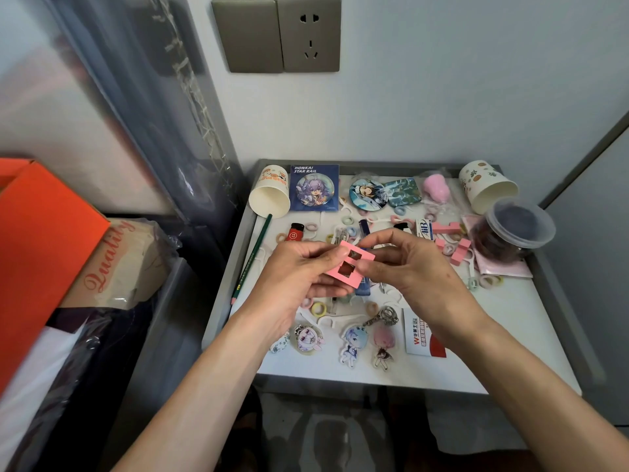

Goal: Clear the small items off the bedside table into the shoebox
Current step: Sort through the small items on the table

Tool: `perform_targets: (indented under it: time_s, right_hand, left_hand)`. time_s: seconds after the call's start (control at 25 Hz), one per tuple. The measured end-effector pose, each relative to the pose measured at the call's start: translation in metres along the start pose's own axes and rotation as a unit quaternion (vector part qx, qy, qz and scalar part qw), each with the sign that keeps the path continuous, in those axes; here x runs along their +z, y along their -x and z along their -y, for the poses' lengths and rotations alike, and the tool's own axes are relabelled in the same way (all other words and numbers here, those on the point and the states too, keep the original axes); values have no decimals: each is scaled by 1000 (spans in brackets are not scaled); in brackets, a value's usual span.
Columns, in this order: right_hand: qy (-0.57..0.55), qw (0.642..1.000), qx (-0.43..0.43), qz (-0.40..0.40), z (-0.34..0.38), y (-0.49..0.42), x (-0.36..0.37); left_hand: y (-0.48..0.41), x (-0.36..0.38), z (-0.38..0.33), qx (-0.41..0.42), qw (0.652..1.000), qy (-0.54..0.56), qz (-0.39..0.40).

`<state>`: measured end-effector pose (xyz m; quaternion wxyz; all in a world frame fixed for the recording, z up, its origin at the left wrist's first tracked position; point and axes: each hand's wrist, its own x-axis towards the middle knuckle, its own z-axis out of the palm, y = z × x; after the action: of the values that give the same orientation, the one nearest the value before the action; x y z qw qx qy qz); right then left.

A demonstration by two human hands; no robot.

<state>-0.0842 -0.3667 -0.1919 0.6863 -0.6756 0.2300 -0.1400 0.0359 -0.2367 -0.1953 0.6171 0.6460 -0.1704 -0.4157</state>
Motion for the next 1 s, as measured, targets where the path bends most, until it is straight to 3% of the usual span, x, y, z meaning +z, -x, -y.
perform_targets:
  time_s: [0.8,1.0]
  right_hand:
    - [39,998,-18,-44,-1,-1,11]
    - [39,998,-32,-39,0,0,16]
  left_hand:
    - [-1,-4,4,37,999,14,-13]
    - [-2,-6,4,31,998,1,-51]
